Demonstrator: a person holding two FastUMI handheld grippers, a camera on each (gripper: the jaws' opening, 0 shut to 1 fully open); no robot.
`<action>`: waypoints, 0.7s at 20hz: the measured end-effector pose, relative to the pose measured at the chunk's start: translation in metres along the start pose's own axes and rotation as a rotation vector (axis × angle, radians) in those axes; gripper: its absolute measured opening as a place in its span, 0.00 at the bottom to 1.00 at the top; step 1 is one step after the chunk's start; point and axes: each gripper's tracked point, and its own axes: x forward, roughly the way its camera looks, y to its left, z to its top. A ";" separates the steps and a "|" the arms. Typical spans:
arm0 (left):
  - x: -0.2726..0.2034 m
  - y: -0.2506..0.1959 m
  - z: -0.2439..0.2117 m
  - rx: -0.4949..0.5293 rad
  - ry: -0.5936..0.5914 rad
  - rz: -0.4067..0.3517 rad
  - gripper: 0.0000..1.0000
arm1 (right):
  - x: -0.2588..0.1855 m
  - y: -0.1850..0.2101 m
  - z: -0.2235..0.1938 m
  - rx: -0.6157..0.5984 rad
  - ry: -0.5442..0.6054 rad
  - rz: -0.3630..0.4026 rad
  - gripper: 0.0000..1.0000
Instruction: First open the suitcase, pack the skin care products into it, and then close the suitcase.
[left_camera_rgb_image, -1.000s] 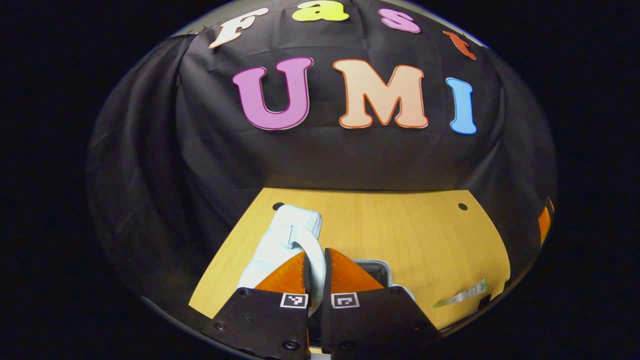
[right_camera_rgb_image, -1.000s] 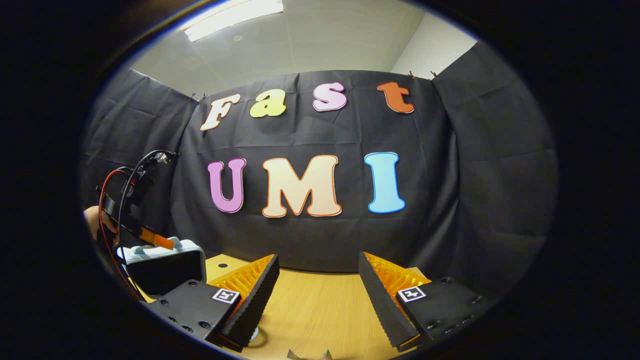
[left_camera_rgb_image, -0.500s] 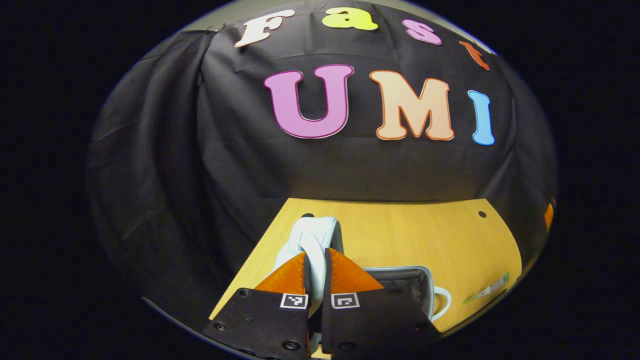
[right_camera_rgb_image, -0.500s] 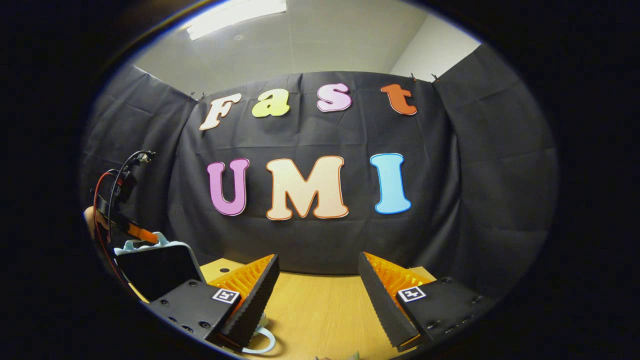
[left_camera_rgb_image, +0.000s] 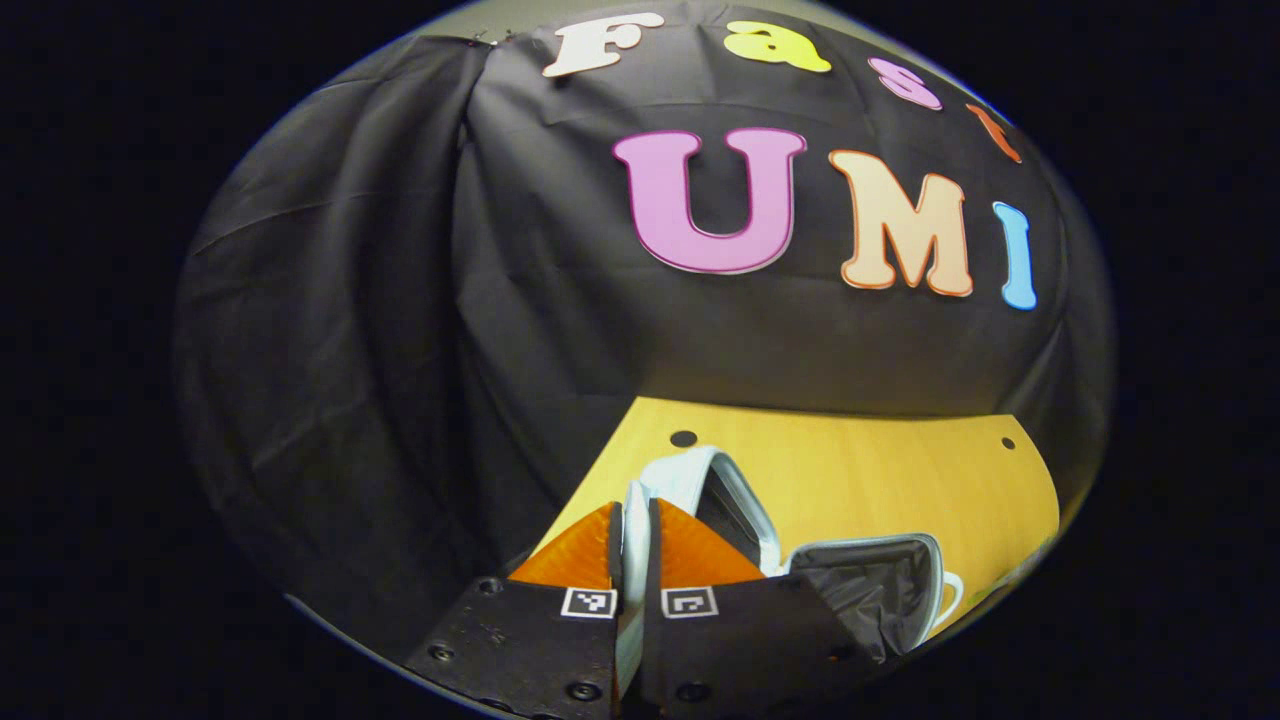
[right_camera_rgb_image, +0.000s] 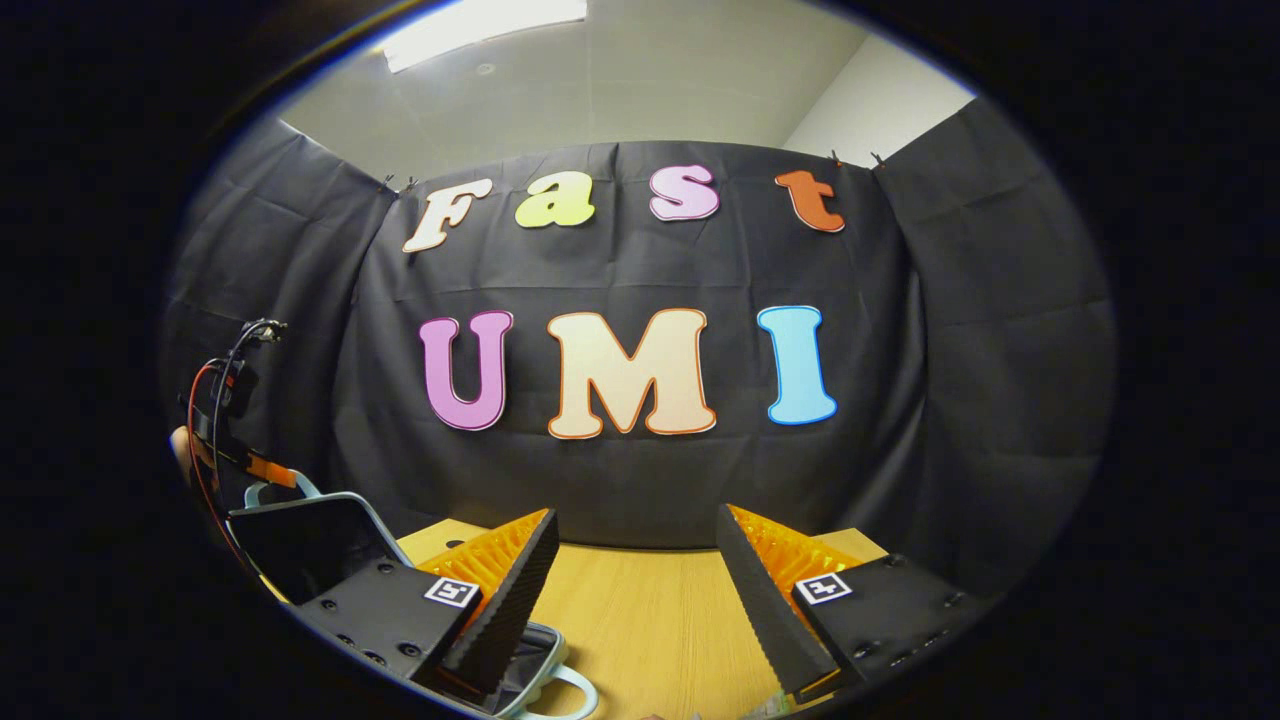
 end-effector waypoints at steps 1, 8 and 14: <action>0.003 0.005 -0.006 -0.025 0.015 -0.003 0.00 | 0.000 0.002 0.002 0.001 -0.007 -0.002 0.98; 0.032 0.051 -0.049 -0.107 0.090 0.042 0.00 | 0.002 0.020 -0.002 -0.014 0.009 -0.005 0.98; 0.052 0.066 -0.083 -0.154 0.141 0.097 0.00 | 0.000 0.027 -0.004 -0.040 0.015 -0.005 0.98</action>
